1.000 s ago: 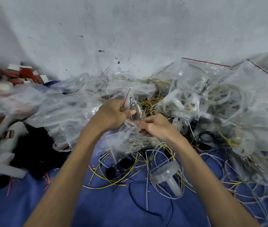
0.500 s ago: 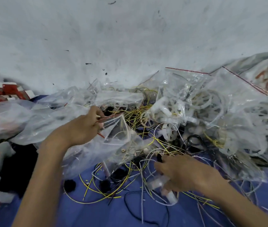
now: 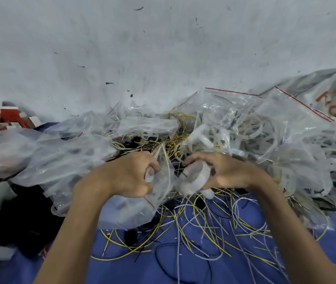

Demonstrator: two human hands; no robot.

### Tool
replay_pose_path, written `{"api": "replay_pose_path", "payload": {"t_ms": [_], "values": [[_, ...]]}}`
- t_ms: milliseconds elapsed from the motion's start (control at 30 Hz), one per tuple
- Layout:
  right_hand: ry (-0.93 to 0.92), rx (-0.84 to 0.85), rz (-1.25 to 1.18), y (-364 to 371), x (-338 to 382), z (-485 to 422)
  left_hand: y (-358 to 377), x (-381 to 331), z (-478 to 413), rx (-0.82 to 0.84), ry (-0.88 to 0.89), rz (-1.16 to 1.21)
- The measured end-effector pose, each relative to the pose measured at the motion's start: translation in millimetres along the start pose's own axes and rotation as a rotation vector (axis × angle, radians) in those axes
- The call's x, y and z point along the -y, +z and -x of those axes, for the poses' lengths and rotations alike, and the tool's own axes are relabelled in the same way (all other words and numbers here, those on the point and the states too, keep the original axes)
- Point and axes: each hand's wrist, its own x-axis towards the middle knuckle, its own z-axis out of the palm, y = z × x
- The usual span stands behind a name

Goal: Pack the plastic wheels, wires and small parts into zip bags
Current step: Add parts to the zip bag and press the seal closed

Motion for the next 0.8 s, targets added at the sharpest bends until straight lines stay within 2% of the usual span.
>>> {"api": "replay_pose_path", "payload": {"t_ms": [67,133,167,233,367,400,467,533,633,733,800], "values": [[-0.130,-0.126,-0.372,8,9,-1,1,-7,0,0.002,0.018,-0.006],[-0.196,-0.116,-0.875,19,17,-6,2,-12,-1,-0.009,0.037,-0.011],[-0.199,-0.072,-1.050,25,20,-9,2,-14,-2,-0.019,0.051,-0.028],[-0.135,-0.002,-1.144,34,26,-14,1,-14,-2,-0.012,0.053,-0.079],[0.069,0.062,-0.887,35,29,-15,-3,-8,0,-0.026,0.027,-0.019],[0.126,0.079,-0.754,36,27,-15,-3,-8,0,-0.036,0.041,-0.006],[0.186,0.084,-0.339,38,28,-16,-1,-12,-2,-0.046,0.067,0.015],[0.135,0.001,-0.016,43,33,-16,2,-15,-3,-0.041,0.079,-0.005],[0.031,-0.121,0.153,47,41,-15,0,-16,-1,-0.062,0.080,-0.003],[0.100,-0.117,0.373,56,46,-18,0,-23,0,-0.061,0.123,0.017],[0.084,-0.180,0.444,60,53,-18,1,-30,0,-0.086,0.162,0.013]]}}
